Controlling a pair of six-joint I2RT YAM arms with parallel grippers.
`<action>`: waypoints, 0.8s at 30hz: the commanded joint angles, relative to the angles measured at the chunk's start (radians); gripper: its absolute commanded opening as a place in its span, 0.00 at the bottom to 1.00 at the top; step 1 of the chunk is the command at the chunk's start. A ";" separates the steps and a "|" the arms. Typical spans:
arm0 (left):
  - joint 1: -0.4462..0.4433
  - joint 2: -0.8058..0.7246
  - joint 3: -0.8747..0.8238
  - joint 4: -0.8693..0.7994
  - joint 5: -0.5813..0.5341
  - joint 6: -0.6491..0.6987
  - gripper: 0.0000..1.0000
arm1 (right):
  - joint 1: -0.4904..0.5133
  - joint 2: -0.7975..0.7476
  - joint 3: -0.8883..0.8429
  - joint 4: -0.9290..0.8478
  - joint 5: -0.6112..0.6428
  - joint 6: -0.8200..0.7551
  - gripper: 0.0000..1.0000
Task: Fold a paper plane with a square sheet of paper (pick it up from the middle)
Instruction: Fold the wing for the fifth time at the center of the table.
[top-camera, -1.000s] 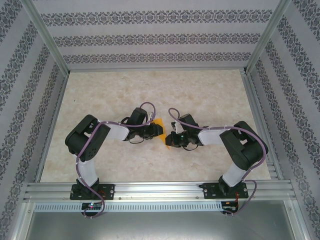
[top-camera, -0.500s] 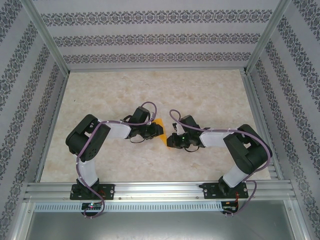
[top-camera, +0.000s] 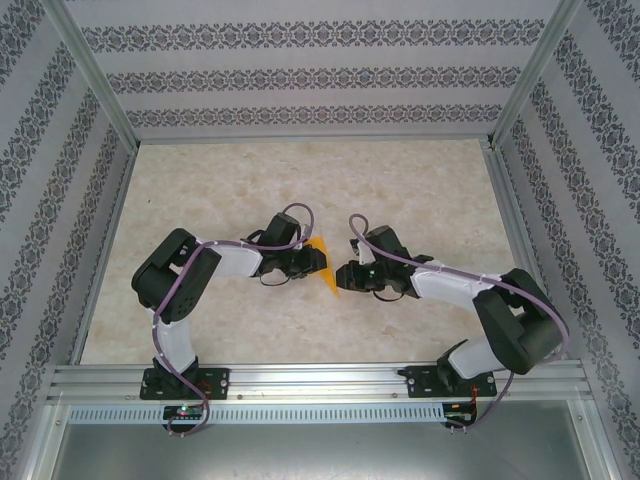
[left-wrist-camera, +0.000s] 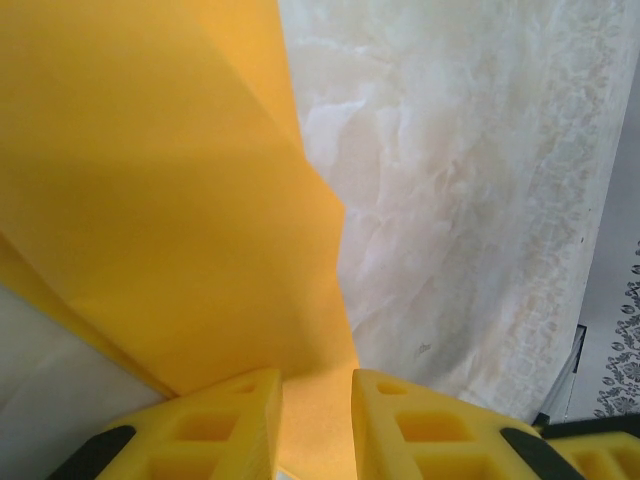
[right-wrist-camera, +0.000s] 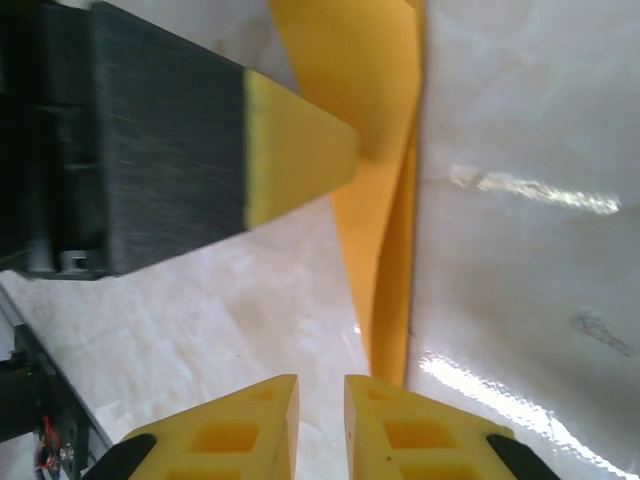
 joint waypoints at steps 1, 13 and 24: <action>-0.002 0.042 -0.009 -0.077 -0.063 0.026 0.27 | 0.014 0.030 0.035 -0.019 -0.024 -0.024 0.16; -0.003 0.043 -0.012 -0.082 -0.064 0.022 0.27 | 0.041 0.208 0.114 0.005 -0.057 -0.036 0.09; -0.001 0.040 -0.009 -0.098 -0.077 0.023 0.27 | 0.046 0.238 0.055 0.024 -0.052 -0.035 0.09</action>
